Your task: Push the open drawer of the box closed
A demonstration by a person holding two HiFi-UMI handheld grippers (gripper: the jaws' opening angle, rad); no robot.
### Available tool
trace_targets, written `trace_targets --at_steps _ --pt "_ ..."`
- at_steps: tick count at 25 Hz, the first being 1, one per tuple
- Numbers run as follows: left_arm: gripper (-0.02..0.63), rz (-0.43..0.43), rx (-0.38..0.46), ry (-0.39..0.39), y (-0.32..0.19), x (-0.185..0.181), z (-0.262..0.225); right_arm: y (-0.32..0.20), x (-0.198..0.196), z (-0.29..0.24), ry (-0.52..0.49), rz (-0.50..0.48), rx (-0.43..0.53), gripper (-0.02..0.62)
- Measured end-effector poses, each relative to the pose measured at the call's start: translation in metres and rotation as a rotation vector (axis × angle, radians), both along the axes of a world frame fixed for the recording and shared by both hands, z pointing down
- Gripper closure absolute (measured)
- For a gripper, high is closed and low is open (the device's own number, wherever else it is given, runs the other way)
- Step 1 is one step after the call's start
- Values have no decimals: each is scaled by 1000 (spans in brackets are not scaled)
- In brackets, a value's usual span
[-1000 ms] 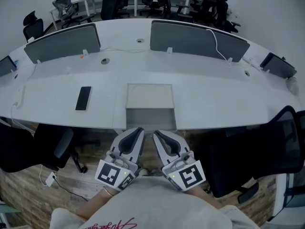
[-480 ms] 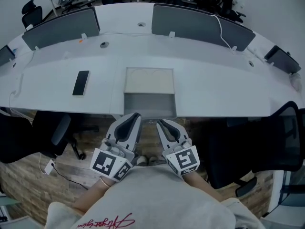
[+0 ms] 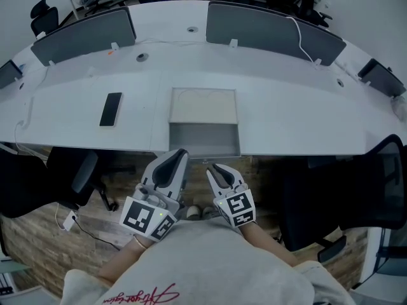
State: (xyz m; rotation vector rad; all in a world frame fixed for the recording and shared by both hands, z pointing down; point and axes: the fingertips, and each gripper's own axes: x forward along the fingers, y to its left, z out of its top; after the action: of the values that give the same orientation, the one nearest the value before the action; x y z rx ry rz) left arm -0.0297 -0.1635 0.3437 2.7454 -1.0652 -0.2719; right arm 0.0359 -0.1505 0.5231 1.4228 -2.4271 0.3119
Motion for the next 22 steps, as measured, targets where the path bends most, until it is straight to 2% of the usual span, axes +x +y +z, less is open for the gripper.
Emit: trace_targets --at_steps 10,22 --pt "575 9 -14 -14 -4 -8 7 -16 -7 43 30 35 -81 525" --pt "575 -6 -17 -6 -8 -16 6 -25 -8 43 58 47 -80 525"
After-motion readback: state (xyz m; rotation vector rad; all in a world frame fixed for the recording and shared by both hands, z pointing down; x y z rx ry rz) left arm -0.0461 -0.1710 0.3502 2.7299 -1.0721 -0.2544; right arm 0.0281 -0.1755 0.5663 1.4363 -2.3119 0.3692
